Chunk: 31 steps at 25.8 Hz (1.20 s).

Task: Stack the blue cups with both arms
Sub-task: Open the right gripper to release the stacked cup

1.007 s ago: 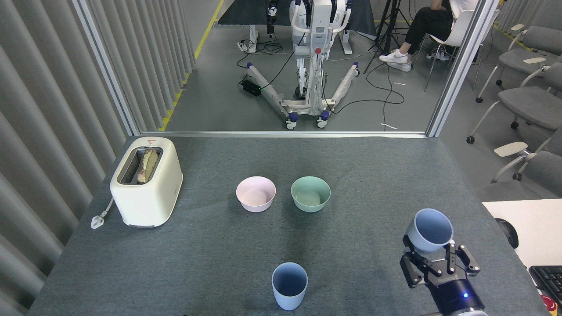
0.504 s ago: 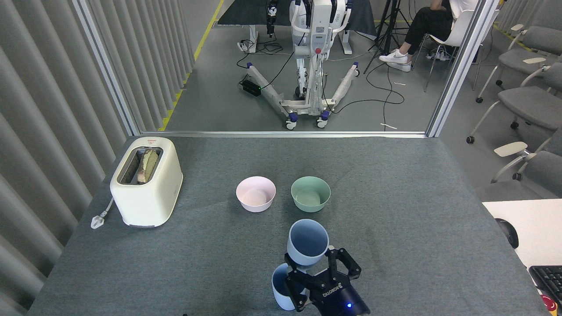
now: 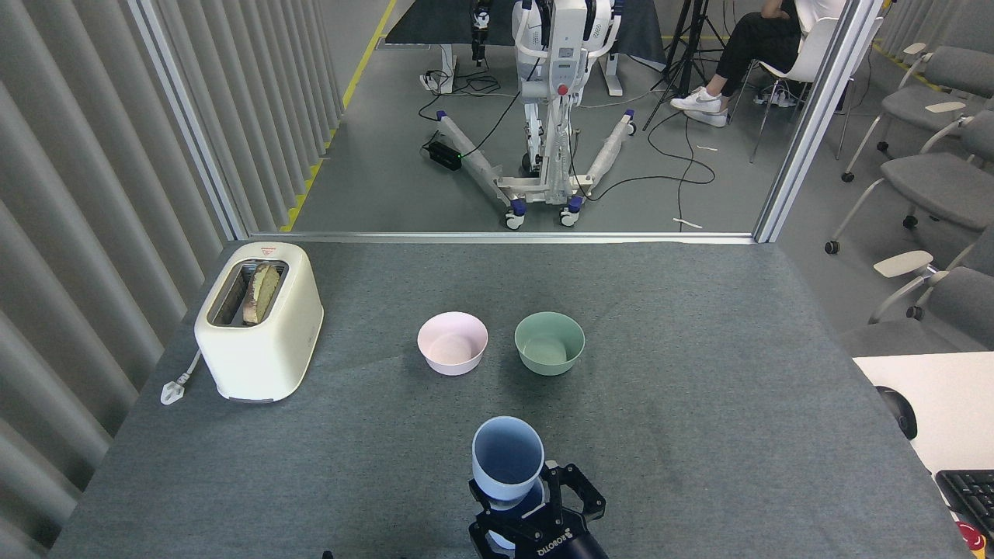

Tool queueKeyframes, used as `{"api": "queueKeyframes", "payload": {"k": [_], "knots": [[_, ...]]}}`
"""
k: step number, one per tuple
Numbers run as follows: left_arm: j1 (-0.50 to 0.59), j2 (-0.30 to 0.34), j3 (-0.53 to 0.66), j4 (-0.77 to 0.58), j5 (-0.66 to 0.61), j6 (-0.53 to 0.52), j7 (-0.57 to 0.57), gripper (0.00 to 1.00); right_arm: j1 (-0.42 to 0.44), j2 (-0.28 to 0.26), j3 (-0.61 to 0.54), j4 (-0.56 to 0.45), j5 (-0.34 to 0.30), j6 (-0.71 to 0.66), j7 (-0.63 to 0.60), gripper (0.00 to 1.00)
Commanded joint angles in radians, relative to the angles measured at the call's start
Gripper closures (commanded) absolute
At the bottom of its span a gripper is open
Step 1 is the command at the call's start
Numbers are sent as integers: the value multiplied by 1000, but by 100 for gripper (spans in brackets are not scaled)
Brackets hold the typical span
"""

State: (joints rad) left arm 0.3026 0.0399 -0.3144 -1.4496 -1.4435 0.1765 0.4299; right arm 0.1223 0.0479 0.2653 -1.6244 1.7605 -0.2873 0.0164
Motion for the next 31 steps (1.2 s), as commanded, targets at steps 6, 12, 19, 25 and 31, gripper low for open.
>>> {"api": "queueKeyframes", "payload": {"k": [6, 12, 19, 25, 31], "knots": [[-4, 0, 0, 2, 0, 0, 0, 0, 7, -2, -6, 35, 0, 30, -16, 52], [-4, 0, 0, 2, 0, 0, 0, 0, 3, -10, -6, 49, -1, 34, -30, 49], [-4, 0, 0, 2, 0, 0, 0, 0, 3, -5, -9, 51, -10, 40, -30, 8], [-2, 2, 18, -2, 0, -3, 0, 0, 3, -5, -8, 51, -12, 37, -30, 2], [0, 3, 20, -2, 0, -3, 0, 0, 19, -10, -8, 38, -15, 27, -36, 2]]}}
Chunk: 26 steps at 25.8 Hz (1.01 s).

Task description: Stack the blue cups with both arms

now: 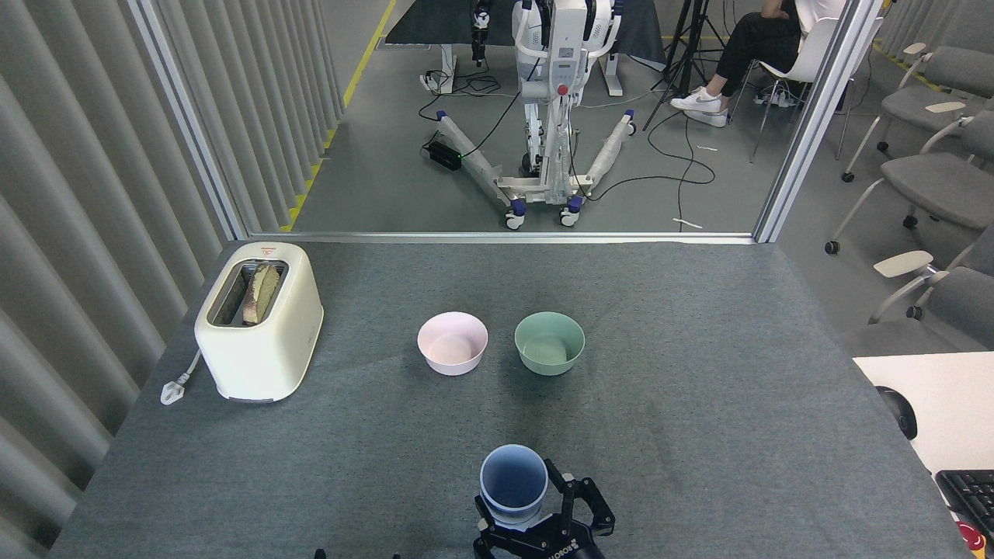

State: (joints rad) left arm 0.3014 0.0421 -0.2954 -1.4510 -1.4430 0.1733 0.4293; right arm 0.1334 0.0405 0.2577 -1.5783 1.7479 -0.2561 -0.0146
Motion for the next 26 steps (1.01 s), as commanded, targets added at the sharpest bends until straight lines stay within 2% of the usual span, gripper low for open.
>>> {"api": "queueKeyframes", "payload": {"k": [1, 9, 12, 15, 17, 20, 23, 26], "knots": [[2, 1, 1, 0, -1, 0, 0, 0, 6, -1, 0, -12, -2, -5, -16, 2], [4, 1, 1, -3, -1, 0, 0, 0, 6, 4, -8, -91, -7, -8, -177, 2], [4, 1, 1, -3, -1, 0, 0, 0, 6, 4, -69, -104, -85, 3, -223, 2], [5, 1, 1, -3, -1, -2, -1, 0, 11, -1, -206, -94, -163, 9, -220, 2], [4, 1, 1, -3, 1, -2, -3, 0, 49, -4, -311, -72, -166, 6, -223, 2], [-1, 1, 1, -3, 1, -3, -6, 0, 132, -44, -423, -62, -169, -5, -243, 1], [-5, -1, 1, -3, 1, -2, -6, 0, 230, -97, -439, -52, -169, -25, -320, 1], [-7, -1, 2, -5, 0, -2, -6, 0, 261, -113, -436, -9, -171, -22, -367, 1]]}}
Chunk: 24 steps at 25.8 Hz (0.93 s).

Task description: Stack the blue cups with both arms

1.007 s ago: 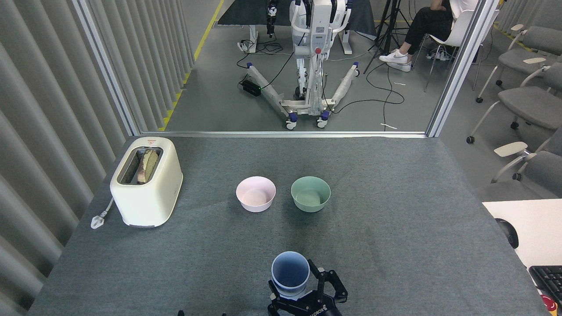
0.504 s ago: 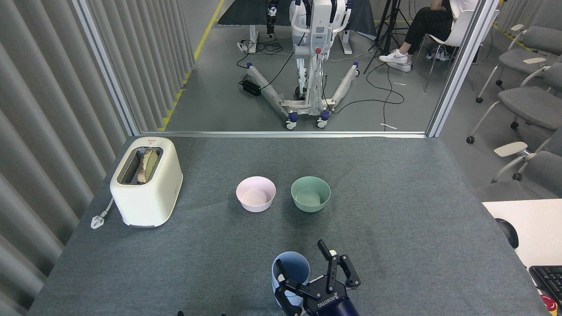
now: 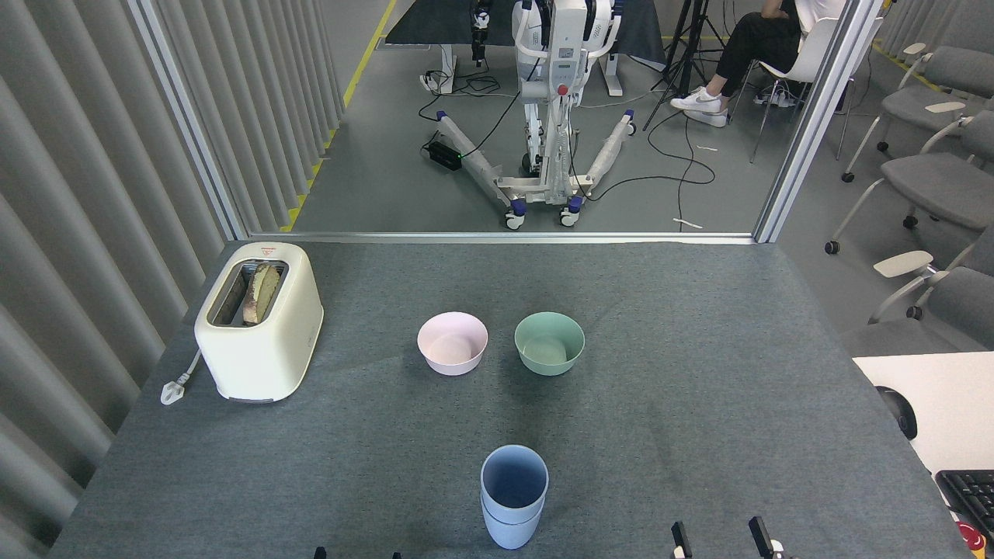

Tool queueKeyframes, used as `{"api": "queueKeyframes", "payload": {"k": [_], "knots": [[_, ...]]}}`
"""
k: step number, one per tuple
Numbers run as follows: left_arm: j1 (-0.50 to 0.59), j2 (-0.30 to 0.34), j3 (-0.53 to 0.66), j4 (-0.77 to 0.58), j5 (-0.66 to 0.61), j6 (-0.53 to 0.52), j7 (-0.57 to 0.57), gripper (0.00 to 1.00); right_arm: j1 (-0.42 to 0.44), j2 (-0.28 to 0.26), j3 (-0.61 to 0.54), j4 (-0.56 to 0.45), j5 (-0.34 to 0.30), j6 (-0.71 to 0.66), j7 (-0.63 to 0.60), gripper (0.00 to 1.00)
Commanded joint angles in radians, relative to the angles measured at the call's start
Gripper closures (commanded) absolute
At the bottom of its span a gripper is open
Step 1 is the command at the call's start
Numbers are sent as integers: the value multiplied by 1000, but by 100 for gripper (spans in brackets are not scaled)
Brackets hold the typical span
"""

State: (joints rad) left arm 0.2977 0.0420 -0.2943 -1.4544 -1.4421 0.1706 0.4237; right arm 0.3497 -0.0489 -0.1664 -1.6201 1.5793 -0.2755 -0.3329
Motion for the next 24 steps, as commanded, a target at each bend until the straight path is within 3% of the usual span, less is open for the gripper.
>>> {"api": "queueKeyframes", "payload": {"k": [1, 7, 24], "knots": [[-3, -1, 1, -1, -1, 1, 0, 0, 45, -23, -16, 55, -7, -1, -60, 1], [-17, 7, 1, 0, -1, 1, 1, 0, 41, -20, -16, 80, -107, -7, -68, 0], [-14, 7, 17, -3, -1, 4, 6, 0, 41, -22, -19, 92, -113, -5, -54, 0]]}}
